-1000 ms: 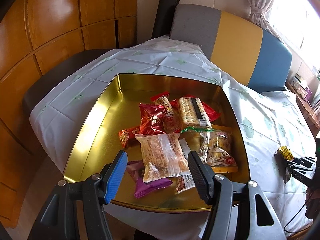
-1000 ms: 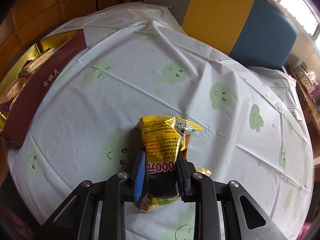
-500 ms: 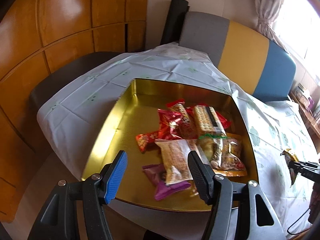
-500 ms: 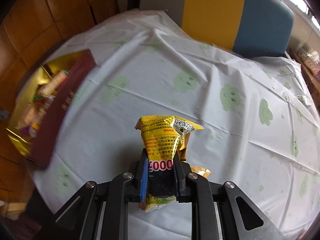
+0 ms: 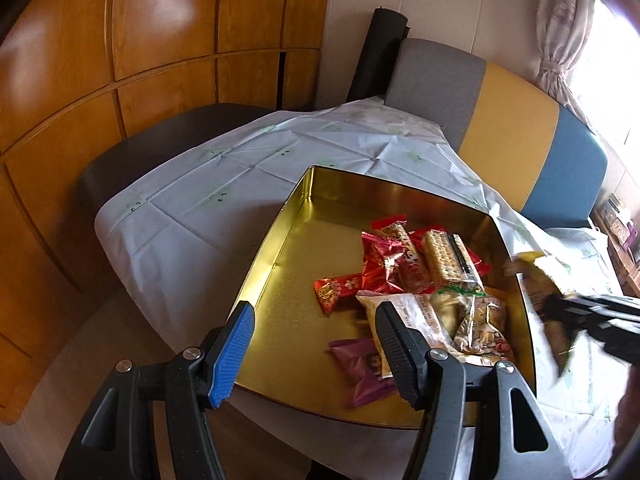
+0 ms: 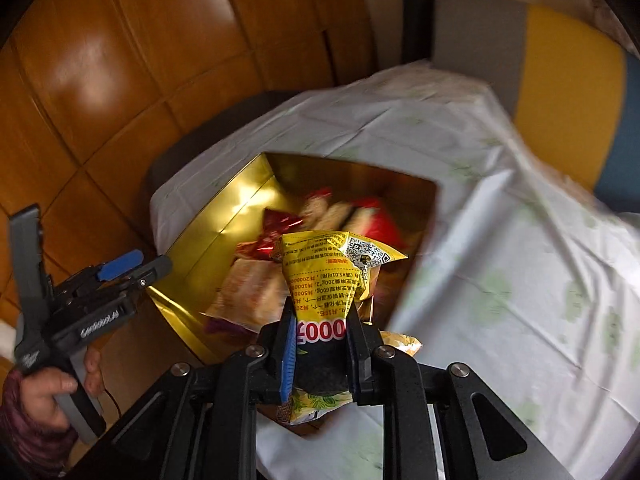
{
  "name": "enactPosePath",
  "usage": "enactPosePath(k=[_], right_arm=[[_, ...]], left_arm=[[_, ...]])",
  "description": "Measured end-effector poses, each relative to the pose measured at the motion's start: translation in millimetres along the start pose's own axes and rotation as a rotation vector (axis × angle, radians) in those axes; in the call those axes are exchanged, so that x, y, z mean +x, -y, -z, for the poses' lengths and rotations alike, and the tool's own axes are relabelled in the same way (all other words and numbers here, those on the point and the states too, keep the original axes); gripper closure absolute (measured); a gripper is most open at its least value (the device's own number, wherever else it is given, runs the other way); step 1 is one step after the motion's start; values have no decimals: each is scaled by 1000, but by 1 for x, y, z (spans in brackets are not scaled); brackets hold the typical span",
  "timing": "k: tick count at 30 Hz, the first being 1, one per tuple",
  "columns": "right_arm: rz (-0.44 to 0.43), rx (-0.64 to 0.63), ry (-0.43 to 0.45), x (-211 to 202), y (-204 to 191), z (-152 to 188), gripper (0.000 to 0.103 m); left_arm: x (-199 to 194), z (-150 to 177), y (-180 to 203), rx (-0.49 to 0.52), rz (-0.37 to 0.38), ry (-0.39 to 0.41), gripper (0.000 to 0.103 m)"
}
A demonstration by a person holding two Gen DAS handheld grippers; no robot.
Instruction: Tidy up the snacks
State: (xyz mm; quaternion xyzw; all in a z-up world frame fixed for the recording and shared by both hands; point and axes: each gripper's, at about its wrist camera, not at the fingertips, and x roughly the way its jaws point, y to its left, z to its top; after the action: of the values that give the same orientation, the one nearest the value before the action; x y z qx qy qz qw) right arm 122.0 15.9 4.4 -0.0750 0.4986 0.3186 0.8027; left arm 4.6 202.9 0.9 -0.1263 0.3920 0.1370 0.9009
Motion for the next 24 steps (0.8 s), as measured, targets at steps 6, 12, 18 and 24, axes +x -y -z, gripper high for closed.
enactPosePath(k=[6,12,18,24], right_arm=[[13,-11,-111,52,-22,3,81],[-3,-20,-128,63,-30,10,74],[4,-11,-71,43,-32,20,56],[74,-3,39,13,-34,31,50]], left_arm=[[4,1,-6,-15,-21,-1,39],[5,1,-10,-22,-26,5,39],[1,2,-5,-10,-32,19,39],[-14,5,4,10,-44,65,39]])
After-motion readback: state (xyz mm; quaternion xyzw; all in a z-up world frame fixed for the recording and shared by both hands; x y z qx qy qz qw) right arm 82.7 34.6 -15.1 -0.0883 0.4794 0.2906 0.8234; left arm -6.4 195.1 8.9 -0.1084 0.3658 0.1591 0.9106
